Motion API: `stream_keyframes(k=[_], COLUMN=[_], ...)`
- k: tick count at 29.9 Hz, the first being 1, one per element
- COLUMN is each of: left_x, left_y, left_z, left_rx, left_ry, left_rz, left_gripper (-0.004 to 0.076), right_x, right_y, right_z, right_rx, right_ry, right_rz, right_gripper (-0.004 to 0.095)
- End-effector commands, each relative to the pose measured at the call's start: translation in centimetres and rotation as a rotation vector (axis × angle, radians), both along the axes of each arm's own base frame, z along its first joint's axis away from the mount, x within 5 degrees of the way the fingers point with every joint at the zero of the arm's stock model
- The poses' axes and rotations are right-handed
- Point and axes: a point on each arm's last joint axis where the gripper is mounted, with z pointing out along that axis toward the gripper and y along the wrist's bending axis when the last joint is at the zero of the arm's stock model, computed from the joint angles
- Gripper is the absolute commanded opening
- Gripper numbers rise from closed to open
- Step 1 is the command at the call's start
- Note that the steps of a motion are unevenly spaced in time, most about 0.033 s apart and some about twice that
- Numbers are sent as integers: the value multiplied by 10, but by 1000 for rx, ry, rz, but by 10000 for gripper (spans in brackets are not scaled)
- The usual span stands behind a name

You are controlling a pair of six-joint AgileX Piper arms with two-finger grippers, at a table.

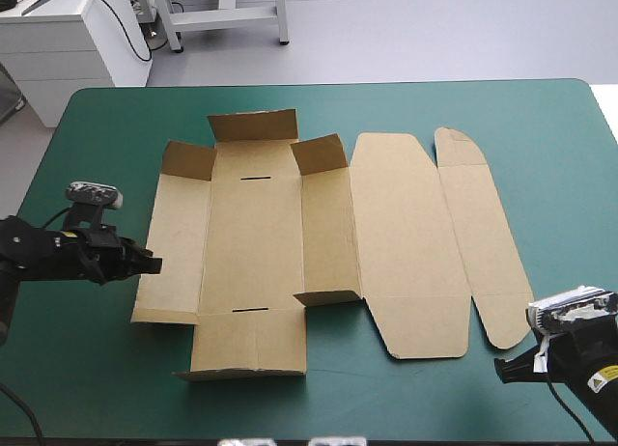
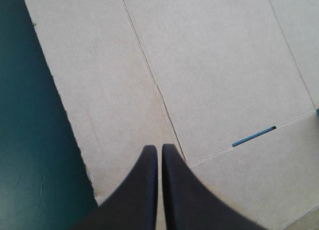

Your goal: Fold the box

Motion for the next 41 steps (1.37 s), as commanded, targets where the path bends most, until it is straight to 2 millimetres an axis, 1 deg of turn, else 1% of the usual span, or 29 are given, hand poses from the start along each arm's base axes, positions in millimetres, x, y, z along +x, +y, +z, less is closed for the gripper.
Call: stream_keyframes(k=[1,8,10,13,17,19,21,23,24,27,29,30,32,35,38,41], left_x=[-1,-11,-13,-11,-3,0,4,6,6,9,12,14,18,28,40,51], left_y=[21,78,90,96,105,107,108,109,109,111,113,114,116,114,104,89], left_z=[16,14,8,-1,-10,-14,-16,-18,-18,-22,-26,-29,-37,-50,-65,-80], left_rx=[-129,-241,-236,-270,-279,-297,-328,-345,-348,-368,-395,-416,-451,-513,-530,-510], left_ry=[-77,-95,-72,-15,0,12,12,13,14,27,42,60,95,160,216,283], left_rz=[54,282,293,288,323,327,331,334,334,346,361,365,364,333,272,183], left_gripper=[18,18,18,18,18,26,69,146,215,383,445,458,459,459,459,459], right_x=[3,3,3,3,3,3,3,3,3,3,3,3,3,3,3,3], right_y=[-1,0,-1,0,-1,-1,-1,-1,-1,-1,-1,-1,-1,-1,-1,-1], right_z=[12,12,12,12,12,12,12,12,12,12,12,12,12,12,12,12], right_rx=[1,-17,-24,-24,-26,-26,-26,-26,-26,-26,-26,-26,-26,-26,-26,-26], right_ry=[-81,-82,-90,-81,-86,-86,-86,-86,-86,-86,-86,-86,-86,-86,-86,-86], right_rz=[-9,3,6,7,7,7,7,7,7,7,7,7,7,7,7,7], right_gripper=[-21,-21,-21,-21,-21,-21,-21,-21,-21,-21,-21,-21,-21,-21,-21,-21])
